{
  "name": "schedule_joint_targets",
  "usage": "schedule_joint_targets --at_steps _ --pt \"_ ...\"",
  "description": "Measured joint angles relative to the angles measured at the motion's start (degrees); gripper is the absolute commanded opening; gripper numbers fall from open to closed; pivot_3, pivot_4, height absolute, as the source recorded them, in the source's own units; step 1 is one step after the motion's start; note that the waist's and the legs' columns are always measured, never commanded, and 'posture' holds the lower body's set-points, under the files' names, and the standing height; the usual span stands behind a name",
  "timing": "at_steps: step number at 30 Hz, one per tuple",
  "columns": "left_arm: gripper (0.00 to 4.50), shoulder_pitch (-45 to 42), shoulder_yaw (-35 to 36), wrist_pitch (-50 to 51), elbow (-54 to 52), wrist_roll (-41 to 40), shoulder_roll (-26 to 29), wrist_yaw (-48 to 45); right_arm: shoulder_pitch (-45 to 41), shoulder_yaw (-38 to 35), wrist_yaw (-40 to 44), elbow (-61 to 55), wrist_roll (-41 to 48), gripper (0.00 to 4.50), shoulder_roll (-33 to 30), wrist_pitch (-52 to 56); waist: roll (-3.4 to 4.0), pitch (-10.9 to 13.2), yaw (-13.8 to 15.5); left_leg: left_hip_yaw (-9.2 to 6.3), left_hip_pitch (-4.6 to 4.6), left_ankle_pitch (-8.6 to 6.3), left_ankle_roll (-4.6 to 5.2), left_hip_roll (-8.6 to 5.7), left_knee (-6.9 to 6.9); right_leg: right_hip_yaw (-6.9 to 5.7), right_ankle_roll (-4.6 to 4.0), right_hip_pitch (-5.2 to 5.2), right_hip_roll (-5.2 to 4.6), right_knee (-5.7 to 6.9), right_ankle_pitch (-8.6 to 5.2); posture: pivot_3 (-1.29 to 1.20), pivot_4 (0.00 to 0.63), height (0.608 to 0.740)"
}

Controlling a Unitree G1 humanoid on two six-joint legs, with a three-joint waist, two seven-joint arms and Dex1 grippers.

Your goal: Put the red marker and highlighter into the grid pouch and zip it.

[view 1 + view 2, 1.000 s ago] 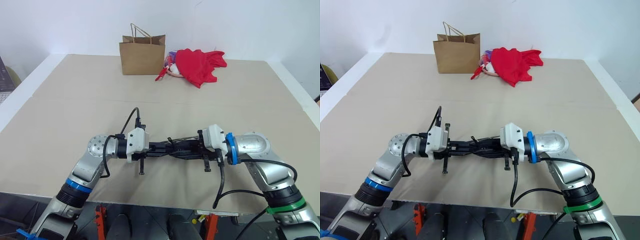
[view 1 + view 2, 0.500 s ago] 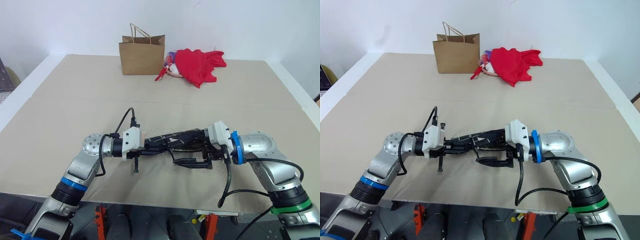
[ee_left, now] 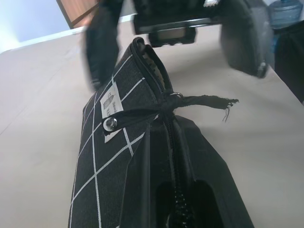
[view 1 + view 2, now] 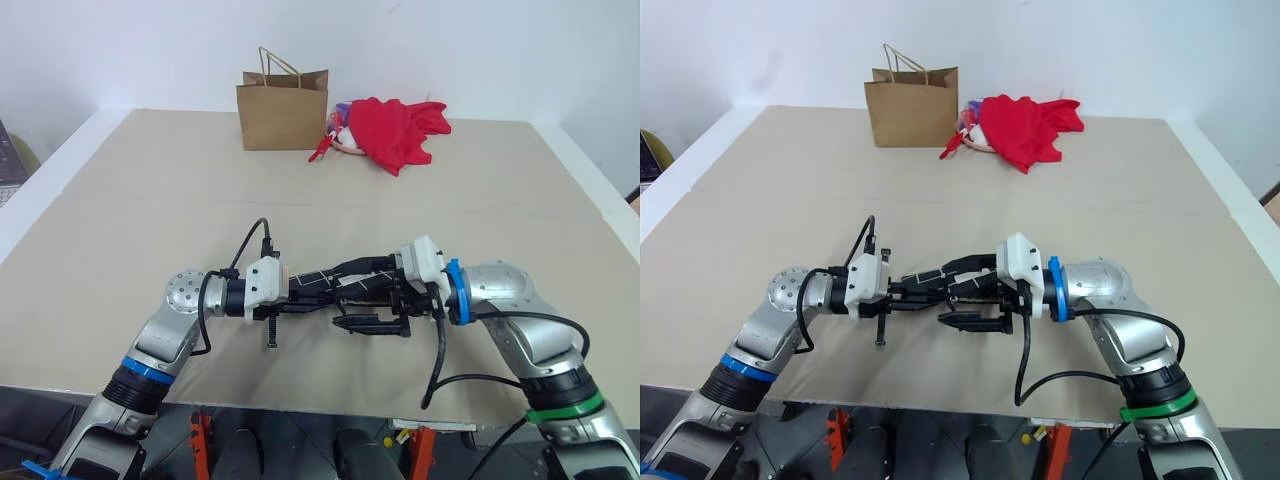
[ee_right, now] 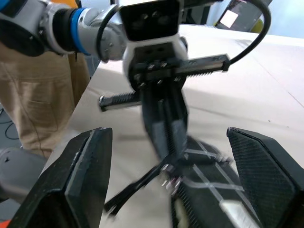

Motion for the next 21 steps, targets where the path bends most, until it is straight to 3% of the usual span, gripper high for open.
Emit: schedule_joint_targets --at_steps 11,14,18,19,21 --pt "0.00 0.7 0.0 0.0 -0.1 0.3 -0.3 0.1 -4.3 1.9 -1.8 0.5 0.4 4.16 0.6 11.5 0.00 0.0 0.0 -0.01 -0.01 0.00 0.00 0.00 -0.02 -0.01 -0.01 -0.03 0.00 0.00 -0.01 0.00 0.150 0.740" --pt "0.00 0.7 0.0 0.0 -0.1 0.3 -0.3 0.1 -4.4 2.0 -2.0 0.6 0.4 3.32 0.9 12.5 0.00 0.0 0.0 0.00 -0.01 0.00 0.00 0.00 -0.02 -0.01 -0.01 -0.03 0.00 0.00 -0.01 0.00 0.150 0.740" --pt "0.00 0.7 0.0 0.0 -0.1 0.4 -0.2 0.1 -4.7 2.0 -2.6 1.4 0.4 1.44 2.0 13.1 0.00 0.0 0.0 0.00 -0.01 0.00 0.00 0.00 -0.02 -0.01 -0.01 -0.03 0.00 0.00 -0.01 0.00 0.150 0.740" --pt "0.00 0.7 0.0 0.0 -0.1 0.4 -0.2 0.1 -4.8 2.0 -2.9 1.5 0.5 0.77 2.2 13.2 0.00 0.0 0.0 -0.01 -0.01 0.00 0.00 0.00 -0.02 -0.01 -0.01 -0.03 0.00 0.00 -0.01 0.00 0.150 0.740" --pt "0.00 0.8 0.0 0.0 -0.1 0.4 -0.1 0.1 -4.8 1.8 -3.2 1.7 0.6 0.05 2.5 13.6 0.00 0.0 0.0 0.00 -0.02 0.00 0.00 0.00 -0.02 -0.01 0.00 -0.03 0.00 0.00 -0.01 0.00 0.150 0.740"
